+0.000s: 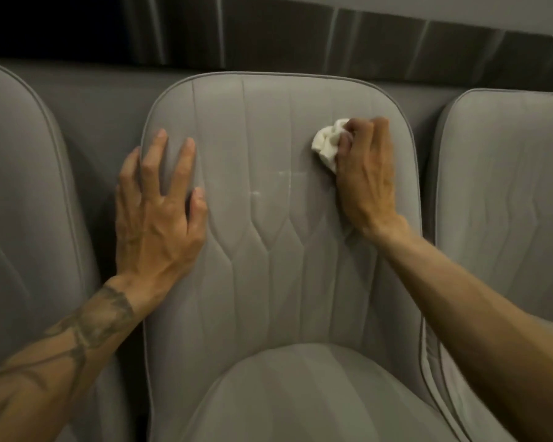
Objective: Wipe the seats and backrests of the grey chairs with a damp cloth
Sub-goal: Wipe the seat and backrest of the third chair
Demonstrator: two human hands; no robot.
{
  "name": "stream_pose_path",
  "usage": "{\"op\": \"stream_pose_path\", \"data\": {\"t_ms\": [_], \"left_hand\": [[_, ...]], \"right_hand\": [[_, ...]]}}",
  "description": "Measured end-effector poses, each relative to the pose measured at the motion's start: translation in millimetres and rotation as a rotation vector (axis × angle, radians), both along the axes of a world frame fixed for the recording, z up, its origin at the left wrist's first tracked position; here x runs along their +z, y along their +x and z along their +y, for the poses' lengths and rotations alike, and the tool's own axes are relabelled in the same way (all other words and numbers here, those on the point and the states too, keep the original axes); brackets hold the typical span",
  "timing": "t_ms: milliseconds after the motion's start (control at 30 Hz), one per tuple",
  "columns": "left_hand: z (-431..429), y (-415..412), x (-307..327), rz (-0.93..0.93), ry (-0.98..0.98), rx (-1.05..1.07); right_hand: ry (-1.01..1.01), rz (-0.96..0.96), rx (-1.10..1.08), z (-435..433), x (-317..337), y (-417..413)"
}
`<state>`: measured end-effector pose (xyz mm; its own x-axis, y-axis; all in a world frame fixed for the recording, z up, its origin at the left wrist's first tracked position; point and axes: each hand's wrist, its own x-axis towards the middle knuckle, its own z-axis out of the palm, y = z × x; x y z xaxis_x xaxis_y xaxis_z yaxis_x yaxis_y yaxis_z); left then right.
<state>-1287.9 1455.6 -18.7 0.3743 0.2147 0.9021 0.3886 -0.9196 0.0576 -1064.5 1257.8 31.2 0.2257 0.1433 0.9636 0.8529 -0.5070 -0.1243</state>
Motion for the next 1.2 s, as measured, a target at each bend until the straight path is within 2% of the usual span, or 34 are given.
{"op": "stream_pose_path", "data": {"t_ms": [67,133,200,267,333,400,500,600,700,800,933,1000,1100,1200], "left_hand": [[-0.6,-0.6,0.2,0.001,0.0,0.001],[-1.1,-1.7,1.1,0.001,-0.006,0.004],[-1.7,-1.9,1.7,0.0,-0.008,-0.001],[-1.4,-1.9,1.7,0.001,-0.011,-0.001],[-0.5,-1.9,1.1,-0.006,-0.019,0.0],[-0.1,-1.7,-0.1,-0.008,-0.012,0.002],[-0.2,-1.0,0.1,0.0,-0.003,0.016],[-0.4,-1.0,0.5,0.005,-0.011,0.024],[0.7,0.1,0.0,0.005,-0.01,0.03],[1.9,0.2,-1.7,0.002,0.004,0.017],[1.4,-0.1,-0.3,0.002,-0.013,0.01],[0.9,-0.9,0.2,0.01,-0.019,0.012],[1.3,-0.2,0.1,0.015,-0.02,0.017],[0.7,0.4,-0.9,0.009,-0.013,0.025]], "right_hand": [[-0.013,0.035,-0.01,0.5,-24.2,-13.4],[-0.161,0.002,0.04,-8.3,-53.5,-25.4],[-0.273,-0.059,0.057,-18.6,-52.0,-18.1],[-0.241,-0.07,0.017,-16.6,-23.3,-1.9],[-0.115,-0.002,-0.002,-6.7,0.1,5.4],[-0.017,0.069,0.01,0.4,-8.2,-3.0],[-0.143,0.064,0.05,-5.8,-43.6,-18.9],[-0.262,-0.028,0.033,-13.1,-25.2,-7.1],[-0.134,-0.014,0.003,-5.5,11.6,8.1],[-0.005,0.029,-0.021,2.1,8.6,1.4],[-0.2,-0.079,-0.044,-8.0,-15.0,-10.9],[-0.287,-0.141,-0.032,-14.4,-4.5,-6.0],[-0.232,-0.097,-0.037,-11.5,23.7,4.5],[-0.152,-0.03,-0.051,-3.4,14.9,-5.0]]}}
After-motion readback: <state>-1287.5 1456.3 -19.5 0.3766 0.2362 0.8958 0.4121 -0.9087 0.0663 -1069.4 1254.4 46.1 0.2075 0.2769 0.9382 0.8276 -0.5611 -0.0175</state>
